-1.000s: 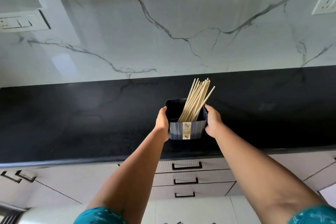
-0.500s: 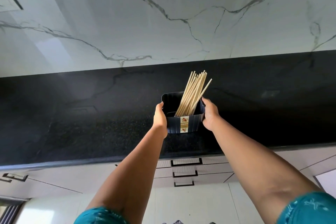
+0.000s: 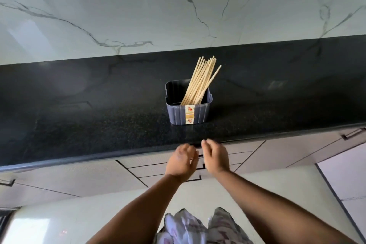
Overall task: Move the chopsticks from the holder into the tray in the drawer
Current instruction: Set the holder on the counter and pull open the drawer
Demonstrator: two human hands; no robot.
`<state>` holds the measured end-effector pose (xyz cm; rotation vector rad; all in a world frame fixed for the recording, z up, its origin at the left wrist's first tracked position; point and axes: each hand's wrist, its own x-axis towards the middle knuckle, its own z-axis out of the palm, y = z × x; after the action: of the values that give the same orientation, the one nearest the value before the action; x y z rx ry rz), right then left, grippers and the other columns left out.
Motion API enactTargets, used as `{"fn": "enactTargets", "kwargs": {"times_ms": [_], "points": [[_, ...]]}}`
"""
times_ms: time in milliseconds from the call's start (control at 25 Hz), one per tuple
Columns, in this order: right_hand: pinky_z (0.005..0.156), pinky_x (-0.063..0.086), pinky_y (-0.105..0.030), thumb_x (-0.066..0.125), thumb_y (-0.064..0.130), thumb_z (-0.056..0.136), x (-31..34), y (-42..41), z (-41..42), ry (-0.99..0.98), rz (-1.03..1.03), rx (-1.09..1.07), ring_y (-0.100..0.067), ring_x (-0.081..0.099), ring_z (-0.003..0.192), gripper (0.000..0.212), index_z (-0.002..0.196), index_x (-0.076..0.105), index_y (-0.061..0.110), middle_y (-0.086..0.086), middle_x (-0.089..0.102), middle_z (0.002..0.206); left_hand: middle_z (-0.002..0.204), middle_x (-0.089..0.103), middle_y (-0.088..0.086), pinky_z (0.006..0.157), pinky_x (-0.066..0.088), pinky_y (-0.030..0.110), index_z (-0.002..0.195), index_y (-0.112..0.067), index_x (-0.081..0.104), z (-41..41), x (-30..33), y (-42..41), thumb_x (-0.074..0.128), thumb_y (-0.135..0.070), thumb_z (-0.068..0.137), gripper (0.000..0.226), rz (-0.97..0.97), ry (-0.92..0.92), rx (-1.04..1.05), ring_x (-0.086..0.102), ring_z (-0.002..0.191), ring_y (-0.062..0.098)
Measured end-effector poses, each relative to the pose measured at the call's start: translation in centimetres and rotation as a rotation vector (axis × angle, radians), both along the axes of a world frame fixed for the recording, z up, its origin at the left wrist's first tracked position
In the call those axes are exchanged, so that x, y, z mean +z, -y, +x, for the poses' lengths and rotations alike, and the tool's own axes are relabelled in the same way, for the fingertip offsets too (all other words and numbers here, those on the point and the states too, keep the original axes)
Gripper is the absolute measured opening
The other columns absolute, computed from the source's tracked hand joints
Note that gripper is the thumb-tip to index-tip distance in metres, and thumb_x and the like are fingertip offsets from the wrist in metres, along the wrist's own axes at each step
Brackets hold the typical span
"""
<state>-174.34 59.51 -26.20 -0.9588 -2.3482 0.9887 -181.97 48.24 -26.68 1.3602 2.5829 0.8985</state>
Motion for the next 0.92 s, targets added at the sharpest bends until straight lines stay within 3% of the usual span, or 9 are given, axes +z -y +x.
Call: {"fn": "enactTargets", "kwargs": {"times_ms": [80,160,240,280,360,520,720,840,920], "points": [[0.073,0.046,-0.032,0.050,0.023,0.095,-2.7,0.6,0.7,0.285,0.156,0.160,-0.026,0.063,0.091,0.016,0.090,0.063,0.014,-0.008,0.068,0.095,0.119,0.055,0.010,0.090,0.048,0.038,0.119,-0.014,0.054,0.8,-2.0,0.1,0.041,-0.018,0.094,0.029,-0.277,-0.018,-0.088,0.053,0.111,0.029],[0.107,0.039,-0.032,0.048,0.012,0.094,-4.4,0.3,0.3,0.551,0.160,0.290,-0.024,0.045,0.131,0.041,0.134,0.048,0.014,-0.007,0.049,0.141,0.150,0.033,0.010,0.109,0.033,0.036,0.146,-0.013,0.030,1.1,-3.6,-0.4,0.040,-0.012,0.094,0.052,-0.430,0.026,-0.120,0.034,0.136,0.030],[0.121,0.020,-0.033,0.044,0.000,0.093,-5.2,0.0,-0.1,0.677,0.165,0.391,-0.024,0.022,0.147,0.065,0.153,0.022,0.013,-0.005,0.023,0.160,0.160,0.010,0.011,0.119,0.015,0.035,0.151,-0.010,0.008,1.0,-5.1,-0.4,0.038,-0.008,0.094,0.064,-0.593,0.050,-0.111,0.012,0.147,0.029],[0.122,0.018,-0.034,0.041,-0.003,0.092,-5.7,0.0,-0.4,0.724,0.176,0.416,-0.025,0.018,0.148,0.068,0.154,0.017,0.012,-0.006,0.018,0.162,0.160,0.006,0.012,0.120,0.011,0.035,0.151,-0.008,0.004,0.8,-5.8,-0.4,0.037,-0.006,0.094,0.067,-0.649,0.083,-0.070,0.006,0.148,0.029],[0.117,0.029,-0.036,0.039,-0.003,0.093,-6.3,0.1,-1.0,0.759,0.199,0.418,-0.027,0.027,0.144,0.063,0.152,0.023,0.010,-0.009,0.024,0.158,0.159,0.012,0.013,0.121,0.009,0.035,0.151,-0.006,0.007,0.1,-6.8,-0.4,0.041,-0.004,0.092,0.068,-0.682,0.082,-0.030,0.010,0.146,0.030],[0.098,0.048,-0.041,0.030,0.011,0.100,-5.9,-0.9,-2.5,0.863,0.190,0.395,-0.031,0.052,0.123,0.042,0.141,0.038,0.011,-0.012,0.046,0.143,0.139,0.042,0.011,0.113,0.028,0.035,0.137,-0.008,0.038,-0.4,-7.2,-0.7,0.057,-0.007,0.086,0.055,-0.609,-0.001,-0.025,0.039,0.127,0.029],[0.088,0.049,-0.041,0.032,0.004,0.097,-6.6,0.7,0.2,0.900,0.298,0.449,-0.032,0.056,0.119,0.044,0.140,0.039,0.012,-0.010,0.046,0.141,0.130,0.046,0.010,0.105,0.036,0.034,0.131,-0.009,0.045,2.2,-7.2,0.2,0.054,-0.007,0.087,0.045,-0.616,0.014,-0.014,0.042,0.122,0.029],[0.091,0.046,-0.040,0.034,0.016,0.100,-6.7,1.7,3.5,0.868,0.430,0.568,-0.033,0.054,0.120,0.036,0.133,0.046,0.009,-0.013,0.050,0.136,0.132,0.047,0.012,0.109,0.034,0.037,0.131,-0.008,0.045,4.9,-7.4,2.0,0.048,-0.004,0.090,0.041,-0.601,0.062,0.006,0.037,0.130,0.032],[0.093,0.042,-0.036,0.035,0.019,0.100,-6.5,3.2,7.1,0.828,0.445,0.582,-0.032,0.051,0.123,0.036,0.131,0.050,0.009,-0.012,0.051,0.134,0.128,0.050,0.016,0.099,0.043,0.039,0.124,-0.006,0.050,7.9,-7.6,3.6,0.044,-0.001,0.090,0.035,-0.600,0.118,0.035,0.044,0.125,0.034]]}}
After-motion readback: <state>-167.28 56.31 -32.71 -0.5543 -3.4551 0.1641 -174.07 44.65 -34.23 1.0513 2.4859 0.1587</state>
